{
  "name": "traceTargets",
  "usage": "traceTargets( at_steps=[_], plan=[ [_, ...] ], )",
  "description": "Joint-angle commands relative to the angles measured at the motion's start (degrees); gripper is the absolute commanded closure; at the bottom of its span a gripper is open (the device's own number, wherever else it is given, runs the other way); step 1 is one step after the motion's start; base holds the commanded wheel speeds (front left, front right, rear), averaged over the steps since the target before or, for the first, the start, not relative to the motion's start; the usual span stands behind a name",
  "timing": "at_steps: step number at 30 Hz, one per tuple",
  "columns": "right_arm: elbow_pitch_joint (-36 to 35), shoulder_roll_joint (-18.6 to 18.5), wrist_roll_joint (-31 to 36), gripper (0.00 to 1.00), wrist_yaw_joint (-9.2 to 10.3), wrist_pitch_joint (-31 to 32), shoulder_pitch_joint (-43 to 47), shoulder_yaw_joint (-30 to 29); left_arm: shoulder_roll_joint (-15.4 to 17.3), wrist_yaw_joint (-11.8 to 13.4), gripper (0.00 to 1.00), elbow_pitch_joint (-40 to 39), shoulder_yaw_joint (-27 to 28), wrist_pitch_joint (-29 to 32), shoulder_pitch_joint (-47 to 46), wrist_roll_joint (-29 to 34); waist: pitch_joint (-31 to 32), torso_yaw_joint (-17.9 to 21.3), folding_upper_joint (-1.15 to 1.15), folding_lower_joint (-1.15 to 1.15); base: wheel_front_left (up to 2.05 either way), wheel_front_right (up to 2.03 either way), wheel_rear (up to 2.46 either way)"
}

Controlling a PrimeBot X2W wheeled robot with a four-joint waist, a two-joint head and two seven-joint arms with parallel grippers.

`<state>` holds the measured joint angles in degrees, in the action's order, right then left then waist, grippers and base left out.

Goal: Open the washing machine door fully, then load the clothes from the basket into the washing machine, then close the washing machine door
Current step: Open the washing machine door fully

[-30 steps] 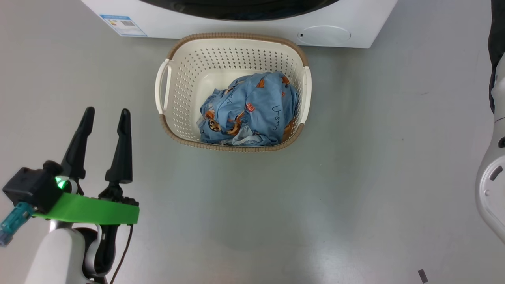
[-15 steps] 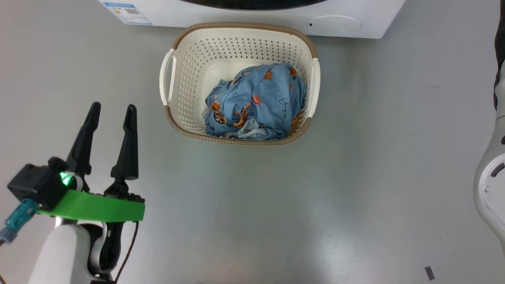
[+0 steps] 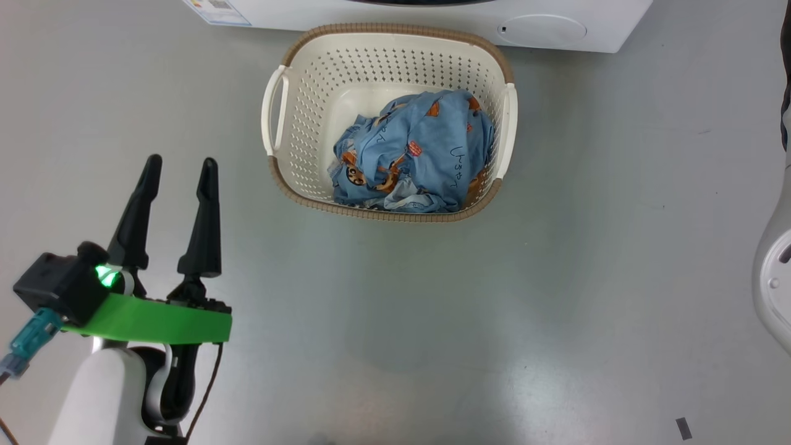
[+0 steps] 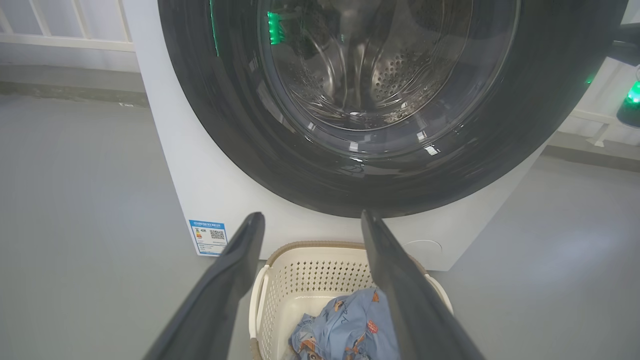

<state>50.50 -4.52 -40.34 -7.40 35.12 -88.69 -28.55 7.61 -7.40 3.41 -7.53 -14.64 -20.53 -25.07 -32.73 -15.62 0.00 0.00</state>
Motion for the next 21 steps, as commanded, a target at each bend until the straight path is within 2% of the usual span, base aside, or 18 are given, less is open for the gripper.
traceTargets(
  at_steps=[1, 9, 21],
  plan=[
    [-1.1, 1.6, -0.7, 1.0, -0.09, -0.2, -2.3, 0.8, 1.7, -0.1, 0.0, -1.4, 2.1, -0.4, -0.8, -0.3, 0.0, 0.0, 0.0, 0.0, 0.0, 0.0, 0.0],
    [0.6, 1.6, -1.2, 1.0, -0.09, 0.6, -2.0, 1.9, 1.5, -0.1, 0.0, -1.6, 2.5, -0.4, -1.0, -0.3, -0.1, 0.1, 0.0, 0.0, 0.0, 0.0, 0.0],
    [-1.5, 1.6, -5.5, 1.0, -0.09, 7.8, 0.2, 2.8, 1.6, -0.1, 0.0, -2.2, 3.2, -0.4, -1.1, -0.4, 0.5, 0.9, 0.0, 0.0, 0.0, 0.0, 0.0]
  ],
)
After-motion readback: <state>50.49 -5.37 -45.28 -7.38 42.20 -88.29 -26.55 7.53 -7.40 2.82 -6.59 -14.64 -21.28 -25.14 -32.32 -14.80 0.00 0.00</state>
